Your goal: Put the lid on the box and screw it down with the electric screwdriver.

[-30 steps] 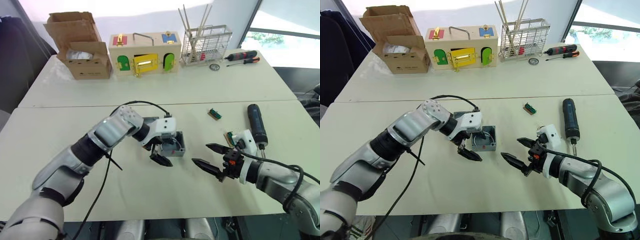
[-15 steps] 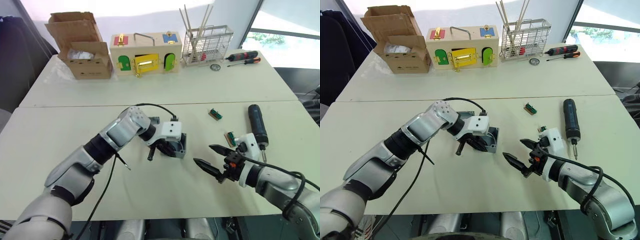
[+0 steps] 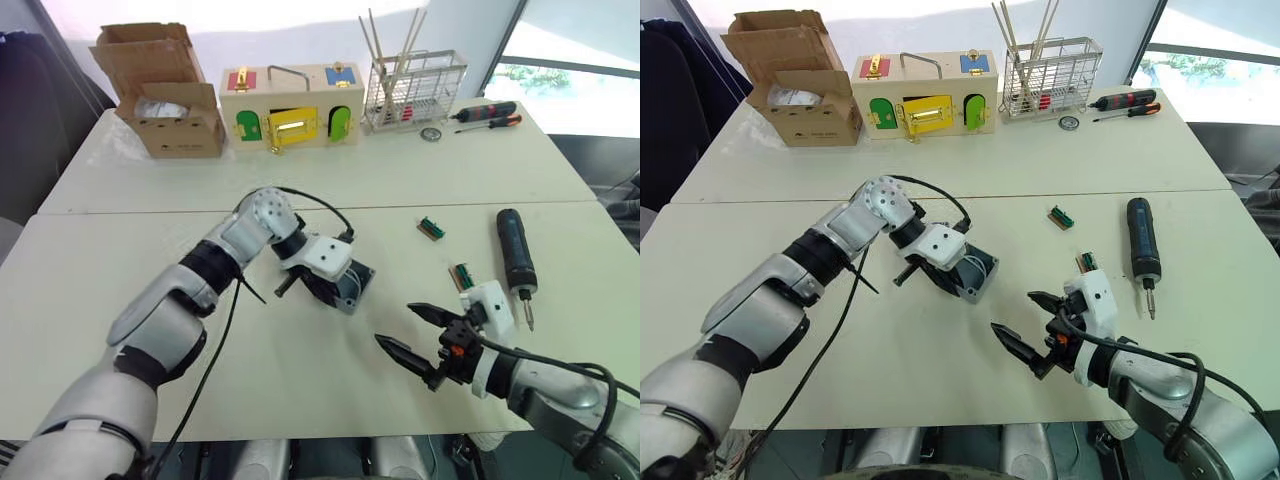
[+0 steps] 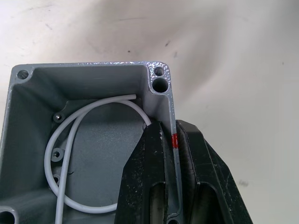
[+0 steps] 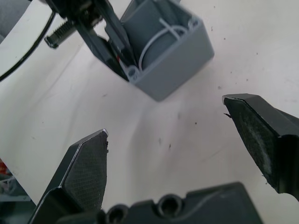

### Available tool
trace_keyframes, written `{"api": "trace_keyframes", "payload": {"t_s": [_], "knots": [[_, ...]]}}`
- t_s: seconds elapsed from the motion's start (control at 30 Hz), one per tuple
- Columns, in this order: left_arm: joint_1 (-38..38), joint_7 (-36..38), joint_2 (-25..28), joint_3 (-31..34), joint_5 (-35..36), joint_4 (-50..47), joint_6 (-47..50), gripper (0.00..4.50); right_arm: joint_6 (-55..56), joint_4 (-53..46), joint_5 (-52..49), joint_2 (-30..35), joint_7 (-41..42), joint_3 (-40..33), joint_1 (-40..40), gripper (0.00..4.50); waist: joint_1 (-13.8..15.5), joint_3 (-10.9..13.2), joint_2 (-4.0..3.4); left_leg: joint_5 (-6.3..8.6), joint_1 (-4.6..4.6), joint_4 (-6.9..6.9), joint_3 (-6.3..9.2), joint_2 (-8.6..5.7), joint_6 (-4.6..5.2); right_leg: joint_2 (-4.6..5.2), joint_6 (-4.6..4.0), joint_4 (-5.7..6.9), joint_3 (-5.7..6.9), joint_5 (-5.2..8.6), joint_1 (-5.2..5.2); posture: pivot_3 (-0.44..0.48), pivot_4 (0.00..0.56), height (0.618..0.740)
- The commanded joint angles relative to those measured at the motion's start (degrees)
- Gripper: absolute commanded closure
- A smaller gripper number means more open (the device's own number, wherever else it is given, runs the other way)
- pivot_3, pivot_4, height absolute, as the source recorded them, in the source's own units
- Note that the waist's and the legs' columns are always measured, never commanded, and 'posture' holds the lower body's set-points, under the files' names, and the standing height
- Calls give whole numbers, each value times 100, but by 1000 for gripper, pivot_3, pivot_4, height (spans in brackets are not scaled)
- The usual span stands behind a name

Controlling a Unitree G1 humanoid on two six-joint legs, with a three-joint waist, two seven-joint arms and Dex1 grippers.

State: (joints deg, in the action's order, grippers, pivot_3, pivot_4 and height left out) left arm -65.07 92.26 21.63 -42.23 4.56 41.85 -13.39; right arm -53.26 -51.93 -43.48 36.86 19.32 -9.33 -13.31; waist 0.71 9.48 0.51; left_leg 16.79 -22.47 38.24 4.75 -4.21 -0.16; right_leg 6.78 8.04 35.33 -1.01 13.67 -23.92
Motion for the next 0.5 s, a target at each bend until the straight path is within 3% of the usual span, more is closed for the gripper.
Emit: {"api": "trace_keyframes", "payload": {"t_s": [0.03,0.2,0.23,0.3,0.47,0.5], "knots": [[-283,24,-44,-371,262,322,-605,4472,24,-310,-51,-109,-200,30,-39,0,0,0,0,0,0,0,0,0,0,0,0,0,0,0,0,0,150,734],[-585,24,-106,-908,699,734,-755,4472,24,-406,-55,-196,-432,77,-87,0,-2,0,1,0,0,0,2,0,1,-2,1,2,1,0,0,0,150,734],[-630,24,-135,-986,761,814,-770,3640,17,-413,-55,-201,-465,79,-79,0,-1,0,1,0,0,0,2,0,1,-2,1,2,1,1,0,0,150,734],[-699,24,-159,-1100,773,959,-901,2864,-4,-422,-83,-207,-513,63,-50,0,-1,0,1,0,0,0,2,0,1,-2,2,2,1,1,1,0,150,734],[-855,24,-167,-714,930,1044,-652,352,-65,-423,-264,-80,-469,-80,2,0,-6,1,3,0,0,1,2,-1,1,-2,2,3,1,1,0,0,150,734],[-943,24,-70,-506,962,974,-423,352,-96,-411,-324,-1,-413,-143,42,0,-7,3,5,0,0,1,2,-1,1,-2,2,3,1,1,0,0,150,734]]}}
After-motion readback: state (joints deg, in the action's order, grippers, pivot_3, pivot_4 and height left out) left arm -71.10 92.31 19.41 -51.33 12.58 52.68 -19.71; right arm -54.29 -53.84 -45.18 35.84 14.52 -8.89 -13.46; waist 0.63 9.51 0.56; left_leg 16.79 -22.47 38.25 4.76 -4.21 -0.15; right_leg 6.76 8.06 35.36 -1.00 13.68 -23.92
